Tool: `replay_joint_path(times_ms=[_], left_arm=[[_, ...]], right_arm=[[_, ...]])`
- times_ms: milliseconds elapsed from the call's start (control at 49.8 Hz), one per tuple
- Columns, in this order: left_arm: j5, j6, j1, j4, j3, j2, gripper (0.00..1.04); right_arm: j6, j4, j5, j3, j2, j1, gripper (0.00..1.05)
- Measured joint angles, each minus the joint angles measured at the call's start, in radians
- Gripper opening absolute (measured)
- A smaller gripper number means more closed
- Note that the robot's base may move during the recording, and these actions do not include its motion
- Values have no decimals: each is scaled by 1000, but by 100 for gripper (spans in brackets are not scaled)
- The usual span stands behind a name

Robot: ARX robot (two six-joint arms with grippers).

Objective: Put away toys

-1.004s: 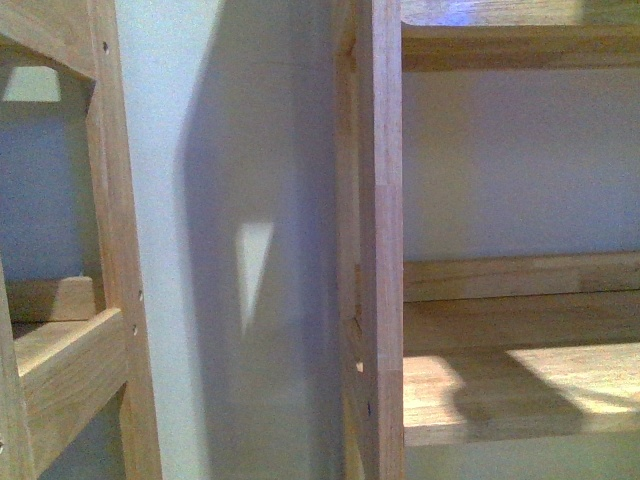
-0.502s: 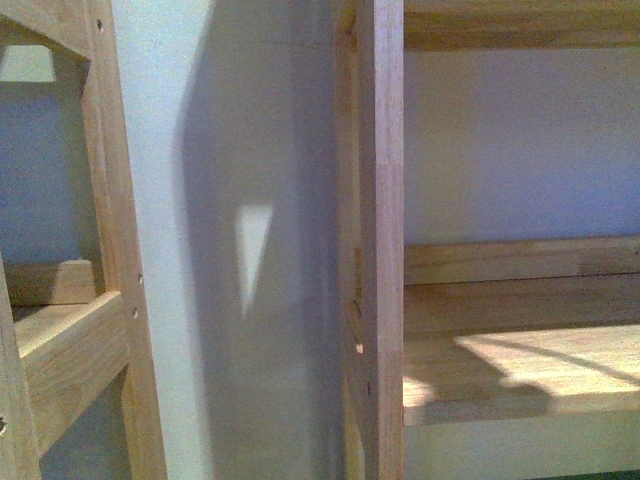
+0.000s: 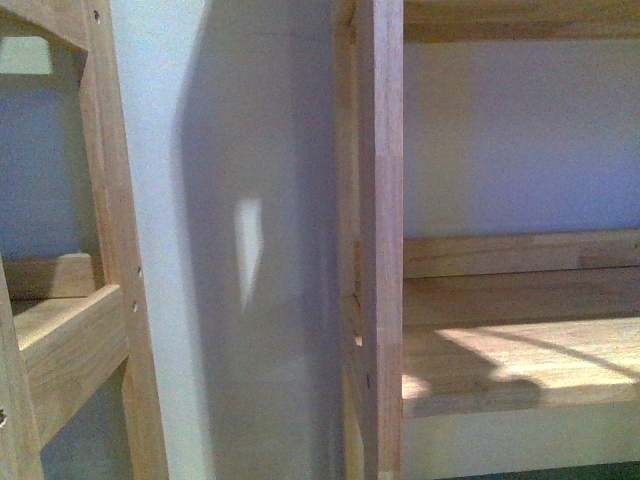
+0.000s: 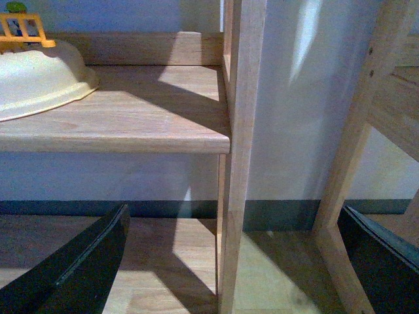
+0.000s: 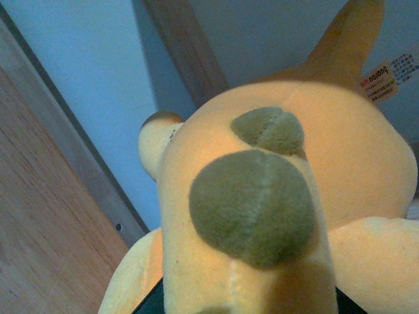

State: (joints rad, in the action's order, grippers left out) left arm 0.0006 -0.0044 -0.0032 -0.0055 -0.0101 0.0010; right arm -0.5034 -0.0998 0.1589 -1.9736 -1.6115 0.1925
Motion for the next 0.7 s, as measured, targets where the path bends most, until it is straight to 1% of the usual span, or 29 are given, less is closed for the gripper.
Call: replay_joint_path(times_ms=[361,402,582,623,703], left_arm=[[0,0,0,0,0,0,99],[0,0,0,0,0,0,99],[0,0,0,0,0,0,99],[0,0,0,0,0,0,99],[0,0,0,0,0,0,99]], right_arm=[[-24,37,17,91,18,-14,20],[-27,40,18,95,20,-20,28],[-30,58,9,113,31,-36,51],[-26,72,-6,124,37,-41,60],[-15,89,-26,137,44,-44,68]])
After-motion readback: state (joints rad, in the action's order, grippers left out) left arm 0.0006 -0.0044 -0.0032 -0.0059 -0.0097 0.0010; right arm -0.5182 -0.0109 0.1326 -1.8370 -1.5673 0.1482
